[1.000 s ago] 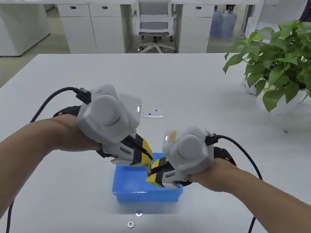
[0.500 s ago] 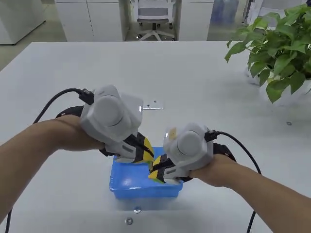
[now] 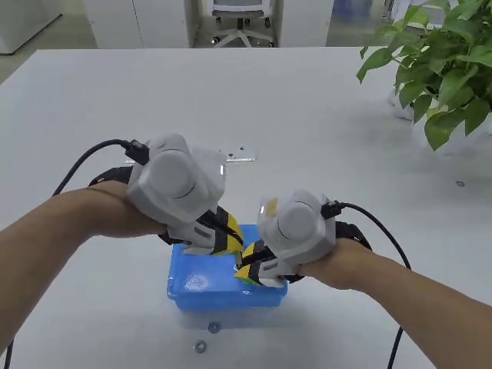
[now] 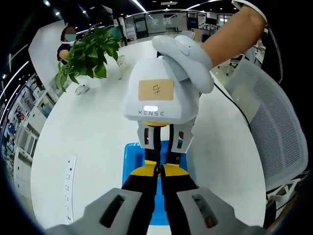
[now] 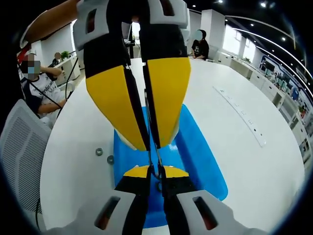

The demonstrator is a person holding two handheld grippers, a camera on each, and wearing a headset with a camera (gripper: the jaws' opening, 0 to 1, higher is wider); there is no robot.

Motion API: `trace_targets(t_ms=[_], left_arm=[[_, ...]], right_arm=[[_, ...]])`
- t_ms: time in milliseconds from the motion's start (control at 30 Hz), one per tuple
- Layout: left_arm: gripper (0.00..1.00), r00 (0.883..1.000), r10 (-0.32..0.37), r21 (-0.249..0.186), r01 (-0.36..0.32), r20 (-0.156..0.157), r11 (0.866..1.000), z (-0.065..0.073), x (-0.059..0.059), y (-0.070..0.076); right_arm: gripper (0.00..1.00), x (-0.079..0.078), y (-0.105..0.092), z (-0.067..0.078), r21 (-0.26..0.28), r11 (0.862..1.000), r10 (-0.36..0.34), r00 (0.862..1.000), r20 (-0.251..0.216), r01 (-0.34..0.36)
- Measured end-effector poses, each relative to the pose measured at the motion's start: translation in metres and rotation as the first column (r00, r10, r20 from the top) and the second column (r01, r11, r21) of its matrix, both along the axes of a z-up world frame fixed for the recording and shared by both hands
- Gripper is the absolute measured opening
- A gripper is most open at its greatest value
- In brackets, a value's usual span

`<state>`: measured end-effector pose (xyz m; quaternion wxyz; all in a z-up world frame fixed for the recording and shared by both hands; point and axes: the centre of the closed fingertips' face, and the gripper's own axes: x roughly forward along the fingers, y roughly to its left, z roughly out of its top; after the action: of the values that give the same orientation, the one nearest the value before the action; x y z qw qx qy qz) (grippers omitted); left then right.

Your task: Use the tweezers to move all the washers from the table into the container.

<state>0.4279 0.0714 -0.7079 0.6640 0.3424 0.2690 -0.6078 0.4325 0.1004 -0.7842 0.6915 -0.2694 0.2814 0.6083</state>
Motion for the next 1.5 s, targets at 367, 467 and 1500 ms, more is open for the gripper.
trace_targets(t_ms=[367,467,1500], left_arm=[[0.07,1.000,-0.004,0.007,0.004,-0.003,1.000,-0.002,0.000,0.000],[0.07,1.000,-0.006,0.007,0.006,-0.004,1.000,-0.002,-0.001,0.001],[0.07,0.999,-0.013,0.013,0.013,0.038,1.000,0.022,-0.012,0.000]], right_arm=[[0.10,-0.001,0.001,-0.002,-0.003,1.000,-0.002,1.000,-0.007,0.002],[0.10,-0.002,0.001,-0.002,-0.002,1.000,0.000,1.000,-0.005,0.000],[0.11,-0.008,0.002,0.023,0.023,1.000,-0.007,0.999,0.037,0.006]])
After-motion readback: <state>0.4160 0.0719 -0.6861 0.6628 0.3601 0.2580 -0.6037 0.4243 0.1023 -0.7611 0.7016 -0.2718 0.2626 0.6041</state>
